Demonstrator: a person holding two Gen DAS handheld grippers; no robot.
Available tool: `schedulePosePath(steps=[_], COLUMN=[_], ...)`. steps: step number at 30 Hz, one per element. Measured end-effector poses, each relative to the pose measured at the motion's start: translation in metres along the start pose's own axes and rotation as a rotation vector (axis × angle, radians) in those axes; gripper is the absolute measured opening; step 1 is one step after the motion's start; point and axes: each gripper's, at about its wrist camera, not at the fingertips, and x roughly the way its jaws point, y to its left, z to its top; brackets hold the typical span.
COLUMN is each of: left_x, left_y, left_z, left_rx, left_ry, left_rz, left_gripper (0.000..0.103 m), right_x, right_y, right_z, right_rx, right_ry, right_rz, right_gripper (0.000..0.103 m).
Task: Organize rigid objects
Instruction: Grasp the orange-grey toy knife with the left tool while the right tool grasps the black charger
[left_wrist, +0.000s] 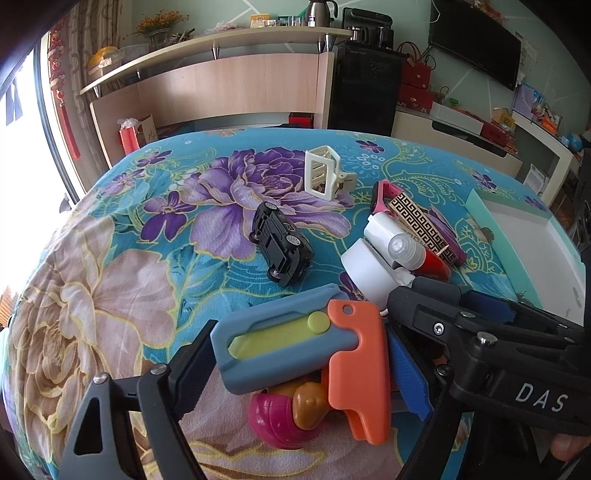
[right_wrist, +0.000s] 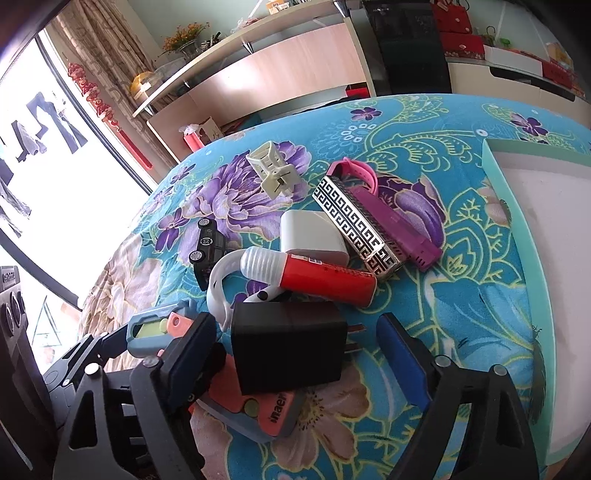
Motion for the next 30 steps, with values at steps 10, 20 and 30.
schedulePosePath(steps=[10,20,30], left_x=[-0.003,-0.008,0.003], left_y=[-0.001,0.006,0.01], left_z=[0.0,0.002,0.003], left_rx=[0.003,-0.026,-0.035], left_ry=[-0.021,-0.054,-0.03], left_rz=[0.011,0.051,0.039], left_gripper=[0.077,0.06,0.056], right_x=[-0.003,-0.009,-0.007], right_y=[-0.009,-0.015,-0.022], right_z=[-0.004,0.002,0.001], right_rx=[0.049,0.084,0.114], right_ry=[-0.03,-0.045,-0.01], right_rz=[0.064,0.091,0.1], right_gripper=[0.069,0.069,0.069])
